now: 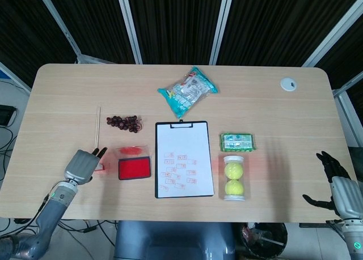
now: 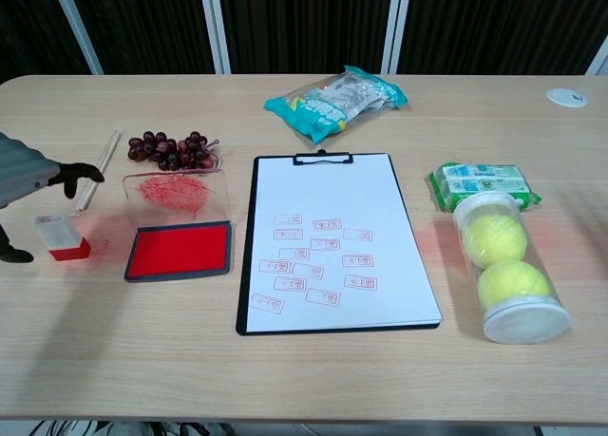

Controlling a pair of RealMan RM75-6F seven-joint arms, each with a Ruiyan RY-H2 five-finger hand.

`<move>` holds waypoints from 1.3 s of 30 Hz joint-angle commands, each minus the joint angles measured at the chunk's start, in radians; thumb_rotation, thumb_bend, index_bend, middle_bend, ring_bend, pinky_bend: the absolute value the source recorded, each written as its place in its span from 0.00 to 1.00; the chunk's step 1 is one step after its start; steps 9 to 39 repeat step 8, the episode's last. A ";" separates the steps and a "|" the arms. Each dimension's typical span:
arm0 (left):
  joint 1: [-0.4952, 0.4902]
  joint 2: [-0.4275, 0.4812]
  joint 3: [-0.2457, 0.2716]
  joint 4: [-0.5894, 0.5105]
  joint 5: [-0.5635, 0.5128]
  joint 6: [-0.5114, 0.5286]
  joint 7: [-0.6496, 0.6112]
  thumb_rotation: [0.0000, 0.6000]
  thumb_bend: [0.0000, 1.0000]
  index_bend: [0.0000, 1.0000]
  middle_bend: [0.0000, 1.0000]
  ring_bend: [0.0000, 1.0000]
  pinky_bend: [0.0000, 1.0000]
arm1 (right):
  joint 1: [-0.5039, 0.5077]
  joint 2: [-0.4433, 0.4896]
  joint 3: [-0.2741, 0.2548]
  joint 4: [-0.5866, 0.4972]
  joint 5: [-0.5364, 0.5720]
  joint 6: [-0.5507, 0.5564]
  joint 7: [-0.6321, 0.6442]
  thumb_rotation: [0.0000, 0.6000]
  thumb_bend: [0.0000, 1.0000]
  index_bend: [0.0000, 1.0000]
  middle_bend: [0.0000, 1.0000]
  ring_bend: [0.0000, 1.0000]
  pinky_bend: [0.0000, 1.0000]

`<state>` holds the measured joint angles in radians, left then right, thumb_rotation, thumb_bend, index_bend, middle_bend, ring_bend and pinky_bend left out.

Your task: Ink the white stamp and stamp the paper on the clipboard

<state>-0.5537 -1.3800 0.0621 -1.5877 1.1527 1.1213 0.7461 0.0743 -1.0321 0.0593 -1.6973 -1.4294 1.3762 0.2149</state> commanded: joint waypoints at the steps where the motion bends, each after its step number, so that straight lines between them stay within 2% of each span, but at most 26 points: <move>1: 0.065 0.068 0.021 -0.083 0.104 0.107 -0.106 1.00 0.07 0.00 0.04 0.17 0.30 | 0.000 -0.001 0.000 0.001 -0.001 0.001 -0.003 1.00 0.15 0.00 0.00 0.00 0.13; 3: 0.109 0.091 0.044 -0.098 0.186 0.180 -0.180 1.00 0.07 0.00 0.00 0.04 0.13 | 0.000 -0.003 0.000 0.003 -0.002 0.002 -0.007 1.00 0.15 0.00 0.00 0.00 0.13; 4: 0.125 0.095 0.051 -0.099 0.212 0.206 -0.210 1.00 0.07 0.00 0.00 0.00 0.06 | 0.000 -0.003 0.000 0.004 -0.002 0.003 -0.009 1.00 0.15 0.00 0.00 0.00 0.13; 7: 0.184 0.100 0.076 -0.073 0.302 0.303 -0.320 1.00 0.07 0.00 0.00 0.00 0.00 | 0.000 -0.005 -0.001 0.005 -0.005 0.005 -0.015 1.00 0.15 0.00 0.00 0.00 0.13; 8: 0.200 0.101 0.084 -0.060 0.323 0.326 -0.347 1.00 0.07 0.00 0.00 0.00 0.00 | -0.001 -0.005 -0.001 0.006 -0.006 0.007 -0.018 1.00 0.15 0.00 0.00 0.00 0.13; 39: 0.200 0.101 0.084 -0.060 0.323 0.326 -0.347 1.00 0.07 0.00 0.00 0.00 0.00 | -0.001 -0.005 -0.001 0.006 -0.006 0.007 -0.018 1.00 0.15 0.00 0.00 0.00 0.13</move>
